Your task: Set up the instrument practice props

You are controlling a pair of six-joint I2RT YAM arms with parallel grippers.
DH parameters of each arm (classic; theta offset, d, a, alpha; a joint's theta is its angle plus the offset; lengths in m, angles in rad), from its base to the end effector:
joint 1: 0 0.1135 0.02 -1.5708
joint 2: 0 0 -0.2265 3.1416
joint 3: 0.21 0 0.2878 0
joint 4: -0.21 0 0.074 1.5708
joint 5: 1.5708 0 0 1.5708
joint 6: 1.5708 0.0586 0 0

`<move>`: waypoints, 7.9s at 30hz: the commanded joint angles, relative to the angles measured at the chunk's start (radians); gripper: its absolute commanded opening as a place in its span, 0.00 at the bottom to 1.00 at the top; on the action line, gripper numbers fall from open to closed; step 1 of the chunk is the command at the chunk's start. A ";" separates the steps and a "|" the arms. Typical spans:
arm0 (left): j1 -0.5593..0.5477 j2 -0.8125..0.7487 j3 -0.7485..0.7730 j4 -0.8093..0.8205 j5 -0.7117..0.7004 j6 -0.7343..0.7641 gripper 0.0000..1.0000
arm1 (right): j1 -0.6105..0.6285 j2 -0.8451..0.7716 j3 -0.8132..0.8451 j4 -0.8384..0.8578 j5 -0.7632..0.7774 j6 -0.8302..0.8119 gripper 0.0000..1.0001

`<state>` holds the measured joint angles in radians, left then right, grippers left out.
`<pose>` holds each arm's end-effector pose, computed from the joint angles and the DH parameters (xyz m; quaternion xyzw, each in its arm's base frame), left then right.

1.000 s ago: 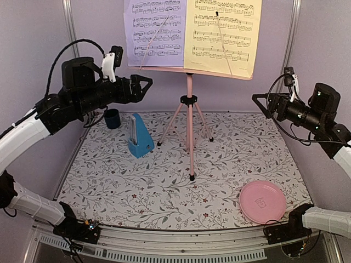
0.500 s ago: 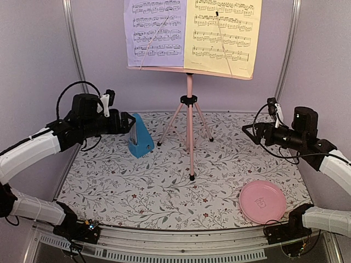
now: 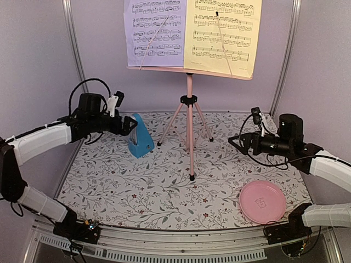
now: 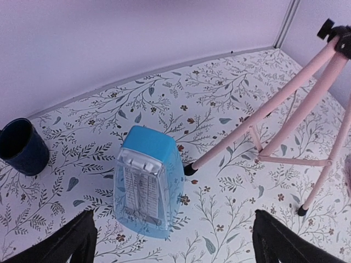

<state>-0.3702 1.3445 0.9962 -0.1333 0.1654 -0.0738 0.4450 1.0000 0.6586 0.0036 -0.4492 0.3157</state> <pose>0.3424 -0.1432 0.2335 0.1682 0.8367 -0.1826 0.4881 0.2621 0.1532 0.2244 -0.1799 0.7854 0.3780 0.4559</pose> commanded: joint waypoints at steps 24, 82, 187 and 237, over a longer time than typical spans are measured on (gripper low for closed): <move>0.035 0.311 0.143 0.117 0.115 0.154 0.77 | 0.078 0.092 0.065 0.082 -0.008 -0.004 0.99; -0.305 -0.281 -0.243 0.133 -0.059 -0.335 0.91 | 0.215 0.122 0.099 0.071 0.007 -0.034 0.99; -0.739 0.115 -0.606 0.813 -0.096 0.079 0.87 | 0.776 0.367 0.269 -0.181 0.730 0.178 0.66; -0.799 0.553 -0.512 1.119 -0.131 0.072 0.54 | 0.772 0.356 0.256 -0.160 0.696 0.141 0.58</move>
<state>-1.1538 1.8774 0.4706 0.9680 0.0086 -0.0078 1.2125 1.3819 0.9276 -0.2020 0.2775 0.4435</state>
